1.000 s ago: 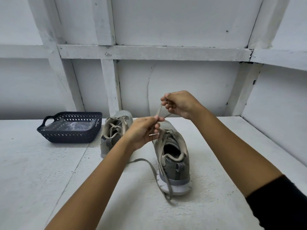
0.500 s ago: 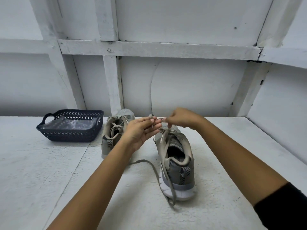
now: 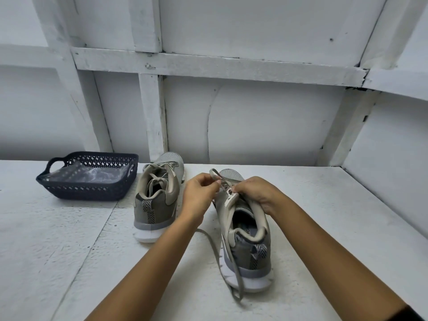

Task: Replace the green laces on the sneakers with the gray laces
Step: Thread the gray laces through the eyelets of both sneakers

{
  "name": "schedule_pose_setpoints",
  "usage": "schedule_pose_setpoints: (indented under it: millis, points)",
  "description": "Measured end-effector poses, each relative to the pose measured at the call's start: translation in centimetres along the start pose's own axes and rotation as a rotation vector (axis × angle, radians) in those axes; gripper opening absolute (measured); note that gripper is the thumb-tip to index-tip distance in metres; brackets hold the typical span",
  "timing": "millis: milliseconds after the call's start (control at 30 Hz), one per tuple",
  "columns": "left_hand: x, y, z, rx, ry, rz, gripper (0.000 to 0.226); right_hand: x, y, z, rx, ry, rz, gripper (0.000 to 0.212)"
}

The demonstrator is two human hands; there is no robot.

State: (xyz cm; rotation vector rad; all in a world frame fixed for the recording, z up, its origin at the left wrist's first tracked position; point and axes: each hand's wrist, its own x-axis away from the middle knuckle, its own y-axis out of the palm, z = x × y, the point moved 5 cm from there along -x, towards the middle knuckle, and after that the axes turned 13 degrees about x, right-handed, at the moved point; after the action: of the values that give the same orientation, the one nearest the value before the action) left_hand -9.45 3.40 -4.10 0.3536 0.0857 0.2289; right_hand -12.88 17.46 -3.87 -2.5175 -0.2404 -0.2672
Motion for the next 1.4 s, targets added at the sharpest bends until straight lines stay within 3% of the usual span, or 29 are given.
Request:
schedule_pose_setpoints:
  millis: [233,467,933,1400]
  points:
    - [-0.7,0.0,-1.3,-0.005,0.038,0.001,0.027,-0.1,0.5,0.2,-0.165,-0.006,-0.022,0.024]
    - [-1.5,-0.3,-2.2,-0.026,0.091,0.06,0.028,-0.3,0.7,0.4,-0.164,0.021,-0.006,0.011]
    - [-2.1,-0.1,-2.8,-0.184,0.196,0.04,0.027,-0.1,0.7,0.5,-0.194,0.012,0.012,0.021]
    - [-2.0,-0.1,-3.2,-0.143,0.167,0.0,0.028,0.3,0.6,0.5,-0.185,0.021,0.0,0.021]
